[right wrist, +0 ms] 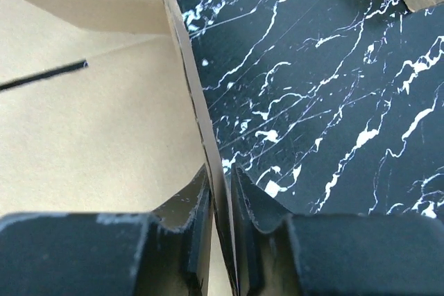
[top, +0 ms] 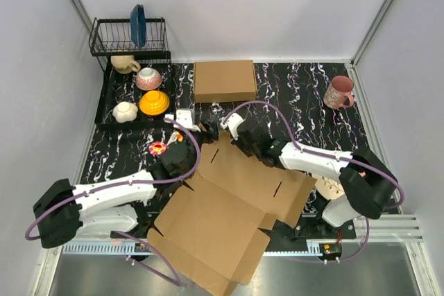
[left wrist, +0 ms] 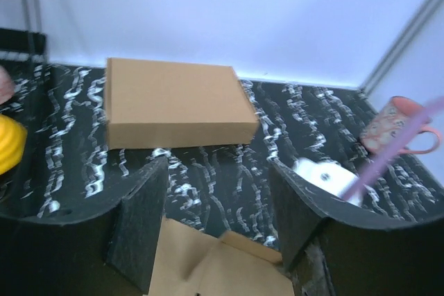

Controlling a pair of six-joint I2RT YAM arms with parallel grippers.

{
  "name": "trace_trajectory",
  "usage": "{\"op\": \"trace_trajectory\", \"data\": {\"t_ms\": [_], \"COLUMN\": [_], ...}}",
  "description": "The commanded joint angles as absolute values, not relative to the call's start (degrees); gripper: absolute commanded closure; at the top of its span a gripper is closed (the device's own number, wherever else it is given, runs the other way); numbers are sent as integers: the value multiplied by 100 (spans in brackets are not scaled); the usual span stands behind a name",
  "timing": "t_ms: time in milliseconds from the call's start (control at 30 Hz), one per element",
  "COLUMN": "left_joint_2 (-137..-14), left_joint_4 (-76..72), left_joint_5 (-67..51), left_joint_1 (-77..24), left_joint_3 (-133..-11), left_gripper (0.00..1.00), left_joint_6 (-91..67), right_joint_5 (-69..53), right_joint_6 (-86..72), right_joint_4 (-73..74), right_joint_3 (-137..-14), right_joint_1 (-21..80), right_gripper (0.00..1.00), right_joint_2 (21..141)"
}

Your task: Fold the paper box

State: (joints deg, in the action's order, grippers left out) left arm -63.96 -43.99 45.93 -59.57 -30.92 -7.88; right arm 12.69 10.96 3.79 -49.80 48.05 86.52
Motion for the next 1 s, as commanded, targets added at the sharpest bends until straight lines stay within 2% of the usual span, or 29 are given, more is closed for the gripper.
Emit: {"op": "trace_trajectory", "data": {"t_ms": [0,167,533,800,967], "left_joint_2": [-5899,-5599,-5722,-5915,-5810], "left_joint_4": [-2085,-1442,-677,385,844], "left_joint_5": [4633,4236,4324,4289,3798], "left_joint_1": [-5486,-4957,-4808,-4693,-4702], "left_joint_3": [-3445,-3235,-3103,-3164,-3085], "left_gripper": [37,37,37,36,39], "left_joint_6": [-1774,-2276,-2777,-3488,-3989], "right_joint_5": [2537,2892,2303,2355,2583], "right_joint_6": [1677,1749,1319,1038,739], "right_joint_4": [782,923,914,1098,1116], "right_joint_3": [-4966,-4940,-4869,-5080,-5106], "right_joint_1": [5246,5379,5379,5379,5379], "right_gripper": [79,78,77,78,79], "right_joint_2": [8587,8297,7867,8217,8393]}}
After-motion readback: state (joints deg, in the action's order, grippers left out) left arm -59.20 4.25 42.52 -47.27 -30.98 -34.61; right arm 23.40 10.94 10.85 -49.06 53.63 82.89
